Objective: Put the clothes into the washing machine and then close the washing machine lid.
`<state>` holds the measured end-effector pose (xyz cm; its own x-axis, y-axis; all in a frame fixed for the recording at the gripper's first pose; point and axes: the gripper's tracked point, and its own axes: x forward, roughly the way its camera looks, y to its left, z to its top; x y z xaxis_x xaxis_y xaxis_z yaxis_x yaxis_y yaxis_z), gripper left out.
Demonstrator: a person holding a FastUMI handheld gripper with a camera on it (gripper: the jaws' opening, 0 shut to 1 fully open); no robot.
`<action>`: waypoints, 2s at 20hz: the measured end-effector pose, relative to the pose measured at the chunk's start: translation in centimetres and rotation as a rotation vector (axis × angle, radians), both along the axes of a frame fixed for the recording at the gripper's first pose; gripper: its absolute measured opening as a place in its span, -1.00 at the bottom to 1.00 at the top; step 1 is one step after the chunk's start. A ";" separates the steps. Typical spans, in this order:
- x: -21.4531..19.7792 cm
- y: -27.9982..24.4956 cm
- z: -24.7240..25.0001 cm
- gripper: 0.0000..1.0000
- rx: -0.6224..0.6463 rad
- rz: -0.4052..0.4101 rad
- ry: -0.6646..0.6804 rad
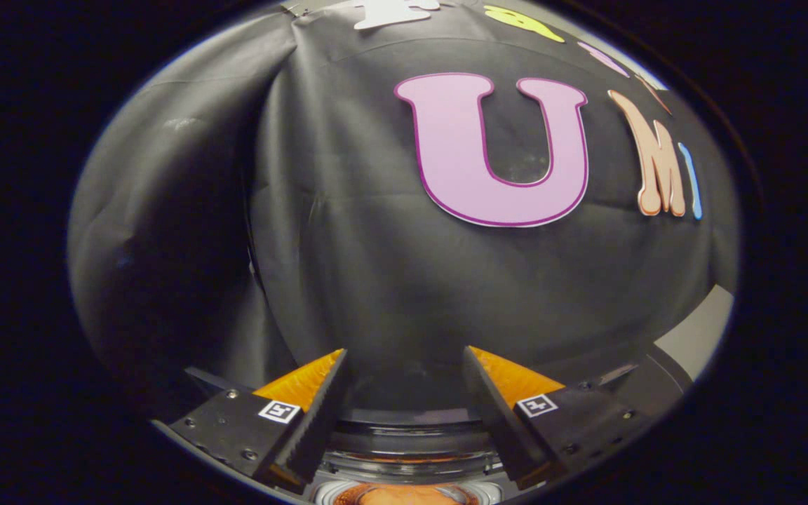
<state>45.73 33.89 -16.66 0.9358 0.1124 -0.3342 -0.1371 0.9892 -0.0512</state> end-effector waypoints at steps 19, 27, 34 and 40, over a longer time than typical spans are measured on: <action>-1.4 -0.9 0.3 0.95 0.016 0.025 -0.064; -1.7 -1.2 0.3 0.95 0.009 0.022 -0.061; -1.5 -1.1 0.1 0.95 0.009 0.014 -0.079; -1.5 -1.0 0.1 0.95 0.009 0.014 -0.086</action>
<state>44.23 32.85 -16.56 0.9592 0.1282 -0.2519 -0.1463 0.9877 -0.0545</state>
